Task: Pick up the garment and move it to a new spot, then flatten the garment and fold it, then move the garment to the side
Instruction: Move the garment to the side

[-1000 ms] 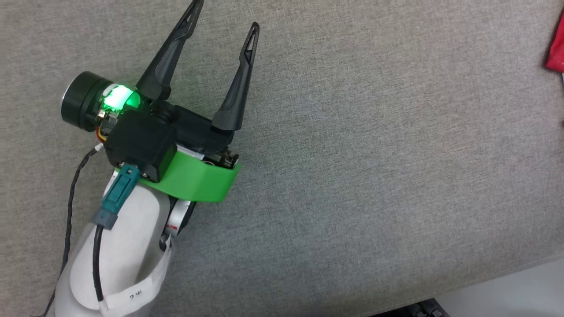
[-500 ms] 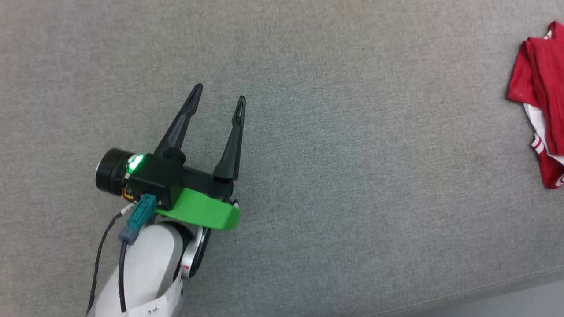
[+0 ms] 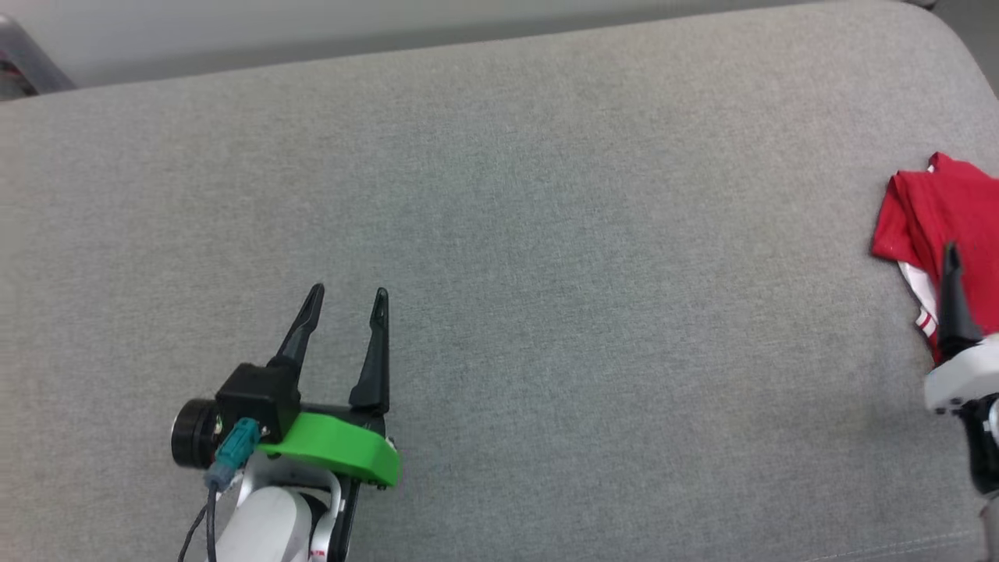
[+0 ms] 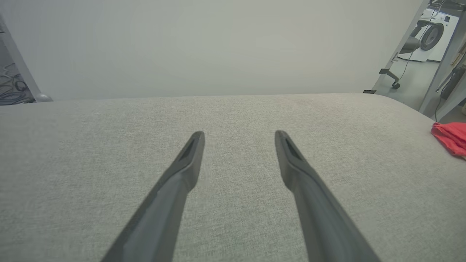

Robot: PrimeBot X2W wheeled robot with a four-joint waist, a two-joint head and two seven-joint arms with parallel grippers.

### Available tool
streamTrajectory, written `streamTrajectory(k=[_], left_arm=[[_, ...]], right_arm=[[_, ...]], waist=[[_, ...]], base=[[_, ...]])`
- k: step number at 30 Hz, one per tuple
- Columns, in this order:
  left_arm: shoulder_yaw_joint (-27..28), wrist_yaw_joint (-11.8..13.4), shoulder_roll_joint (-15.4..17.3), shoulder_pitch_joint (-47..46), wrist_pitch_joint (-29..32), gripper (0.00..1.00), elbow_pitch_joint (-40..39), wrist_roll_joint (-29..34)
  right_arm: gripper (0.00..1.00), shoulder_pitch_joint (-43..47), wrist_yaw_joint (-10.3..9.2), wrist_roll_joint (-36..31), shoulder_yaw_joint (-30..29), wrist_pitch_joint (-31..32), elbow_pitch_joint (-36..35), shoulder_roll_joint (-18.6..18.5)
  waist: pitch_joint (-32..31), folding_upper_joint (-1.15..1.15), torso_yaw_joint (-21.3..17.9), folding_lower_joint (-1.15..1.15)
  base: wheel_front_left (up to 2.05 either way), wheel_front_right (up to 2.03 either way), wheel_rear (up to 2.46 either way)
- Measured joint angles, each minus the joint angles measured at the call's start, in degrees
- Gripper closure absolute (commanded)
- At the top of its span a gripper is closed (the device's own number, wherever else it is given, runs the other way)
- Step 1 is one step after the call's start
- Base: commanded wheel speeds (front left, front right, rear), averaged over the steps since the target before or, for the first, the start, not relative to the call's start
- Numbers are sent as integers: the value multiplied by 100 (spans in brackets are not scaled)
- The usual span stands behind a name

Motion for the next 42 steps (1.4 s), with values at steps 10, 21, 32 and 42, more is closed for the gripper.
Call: streamTrajectory(k=[10,21,32,42], left_arm=[[408,102,-36,409,-51,0,342,-124],[797,177,112,799,-51,0,330,-123],[667,74,134,1138,-51,0,483,-113],[578,74,199,1201,-41,0,515,-111]], right_arm=[[0,1217,-1,-370,-2,710,-1953,1166],[0,1970,0,-714,211,1259,-3200,1596],[0,2692,-1,-854,311,1605,-3758,1701],[0,3060,-1,-854,356,1723,-3888,1738]], waist=[[-703,0,423,0],[-1269,0,786,0],[-1722,0,820,0],[-1901,0,773,0]], base=[[0,0,0],[0,0,0],[0,0,0],[0,0,0]])
